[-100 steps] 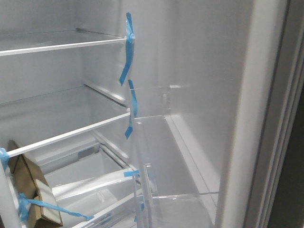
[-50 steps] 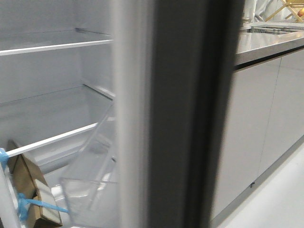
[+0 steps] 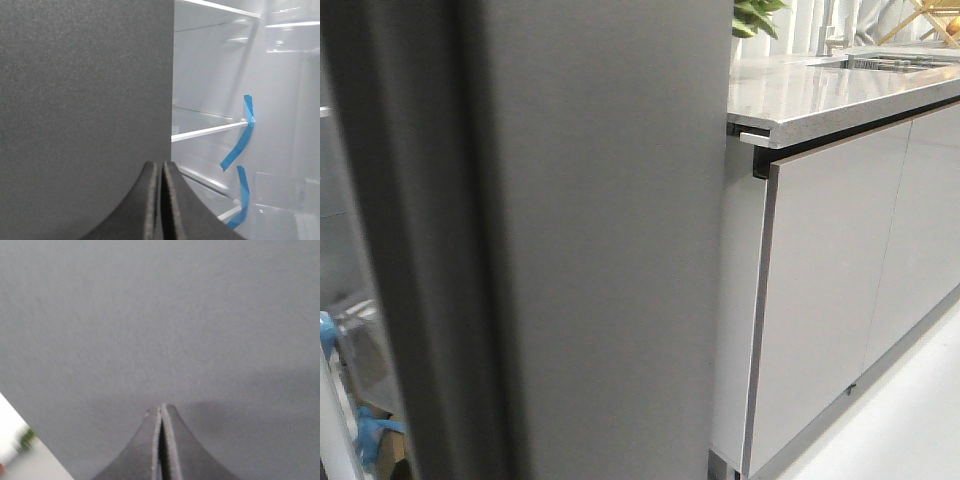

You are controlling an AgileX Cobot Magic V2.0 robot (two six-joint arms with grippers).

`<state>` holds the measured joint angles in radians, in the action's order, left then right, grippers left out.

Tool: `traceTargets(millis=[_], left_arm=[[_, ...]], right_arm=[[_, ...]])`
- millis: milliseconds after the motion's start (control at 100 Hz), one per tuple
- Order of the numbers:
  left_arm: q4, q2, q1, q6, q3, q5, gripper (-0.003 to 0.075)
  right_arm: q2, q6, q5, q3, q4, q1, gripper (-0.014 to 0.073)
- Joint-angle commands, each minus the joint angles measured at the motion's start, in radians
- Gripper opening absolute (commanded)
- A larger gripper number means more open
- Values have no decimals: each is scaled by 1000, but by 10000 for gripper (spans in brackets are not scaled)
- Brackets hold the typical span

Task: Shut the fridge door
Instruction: 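Keep pushing the door with both grippers until it meets the fridge body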

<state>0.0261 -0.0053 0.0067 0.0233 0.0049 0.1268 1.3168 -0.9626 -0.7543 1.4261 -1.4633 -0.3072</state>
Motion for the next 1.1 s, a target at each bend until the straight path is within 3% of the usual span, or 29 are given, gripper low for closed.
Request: traceTargets(millis=[0, 520, 1089], left_arm=[[4, -10, -3, 2, 35, 73, -20], [4, -10, -3, 2, 35, 73, -20], [4, -10, -3, 2, 35, 73, -20]], right_arm=[[18, -22, 90, 97, 50, -66, -71], [289, -25, 237, 375, 226, -249, -71], [548, -43, 285, 628, 296, -309, -71]])
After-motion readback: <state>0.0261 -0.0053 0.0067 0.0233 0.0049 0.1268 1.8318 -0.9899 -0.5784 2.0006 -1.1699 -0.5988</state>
